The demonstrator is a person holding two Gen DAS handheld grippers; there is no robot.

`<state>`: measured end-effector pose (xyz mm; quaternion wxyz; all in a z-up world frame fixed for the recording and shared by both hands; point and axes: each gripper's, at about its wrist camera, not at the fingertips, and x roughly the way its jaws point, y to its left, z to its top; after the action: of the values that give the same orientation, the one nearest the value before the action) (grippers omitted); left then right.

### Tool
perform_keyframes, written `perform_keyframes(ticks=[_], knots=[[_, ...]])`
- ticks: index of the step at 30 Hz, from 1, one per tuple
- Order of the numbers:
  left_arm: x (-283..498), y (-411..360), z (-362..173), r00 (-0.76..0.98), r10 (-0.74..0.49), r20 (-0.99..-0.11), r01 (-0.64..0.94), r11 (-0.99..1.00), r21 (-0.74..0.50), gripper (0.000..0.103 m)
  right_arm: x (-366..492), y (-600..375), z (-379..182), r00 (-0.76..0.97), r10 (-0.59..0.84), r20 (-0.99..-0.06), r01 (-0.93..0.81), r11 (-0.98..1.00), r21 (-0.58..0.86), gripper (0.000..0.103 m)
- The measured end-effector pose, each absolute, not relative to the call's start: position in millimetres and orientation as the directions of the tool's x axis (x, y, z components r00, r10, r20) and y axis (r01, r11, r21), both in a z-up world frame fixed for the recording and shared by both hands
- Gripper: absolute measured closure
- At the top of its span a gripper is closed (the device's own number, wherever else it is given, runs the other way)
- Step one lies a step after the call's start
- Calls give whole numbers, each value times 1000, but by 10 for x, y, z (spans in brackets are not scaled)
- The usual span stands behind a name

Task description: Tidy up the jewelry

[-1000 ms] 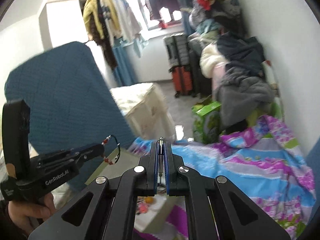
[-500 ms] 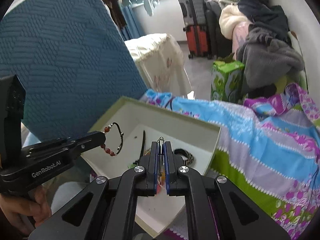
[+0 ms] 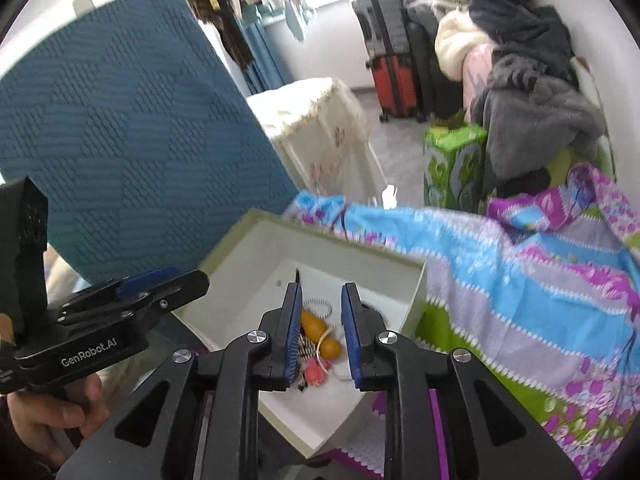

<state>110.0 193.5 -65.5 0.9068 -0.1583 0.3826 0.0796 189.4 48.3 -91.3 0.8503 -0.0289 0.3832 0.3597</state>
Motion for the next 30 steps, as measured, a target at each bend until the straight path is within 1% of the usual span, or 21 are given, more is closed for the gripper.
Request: perform_keyframes(ticks=[4, 6, 10, 12, 14, 16, 18, 20, 22, 25, 27, 30], knots=[[935, 1849, -220, 744, 57, -666, -252, 947, -200, 52, 1737, 342, -417, 504, 629, -592, -659, 723, 207, 84], [853, 1823, -53, 763, 71, -642, -255, 946, -198, 49, 1646, 272, -184, 532, 643, -552, -669, 718, 192, 84], [591, 1750, 303, 808, 116, -578, -278, 939, -200, 47, 1456, 120, 154, 558, 665, -497, -680, 709, 184, 84], [497, 1708, 395, 819, 123, -560, -278, 939, -200, 46, 1358, 52, 268, 573, 667, -476, -682, 710, 175, 83], [390, 1665, 477, 813, 149, -563, -299, 936, -185, 46, 1267, -12, 350, 581, 672, -459, -684, 709, 172, 83], [282, 1624, 538, 819, 160, -550, -312, 930, -194, 46, 1168, -81, 394, 594, 670, -445, -681, 713, 166, 77], [167, 1582, 564, 822, 166, -545, -317, 928, -196, 44, 1051, -166, 403, 611, 661, -436, -672, 724, 156, 66], [83, 1528, 558, 823, 164, -544, -313, 930, -193, 41, 948, -257, 388, 622, 652, -433, -660, 735, 158, 58], [17, 1465, 525, 818, 176, -548, -321, 930, -180, 34, 846, -325, 348, 627, 643, -440, -654, 741, 151, 56], [-45, 1388, 460, 812, 171, -558, -314, 934, -171, 28, 722, -393, 274, 635, 623, -458, -645, 753, 131, 47], [-87, 1363, 413, 806, 175, -565, -318, 934, -164, 25, 656, -441, 228, 635, 618, -463, -644, 755, 124, 35], [-132, 1320, 316, 787, 189, -587, -339, 928, -156, 24, 629, -488, 126, 624, 604, -496, -641, 759, 119, 33]])
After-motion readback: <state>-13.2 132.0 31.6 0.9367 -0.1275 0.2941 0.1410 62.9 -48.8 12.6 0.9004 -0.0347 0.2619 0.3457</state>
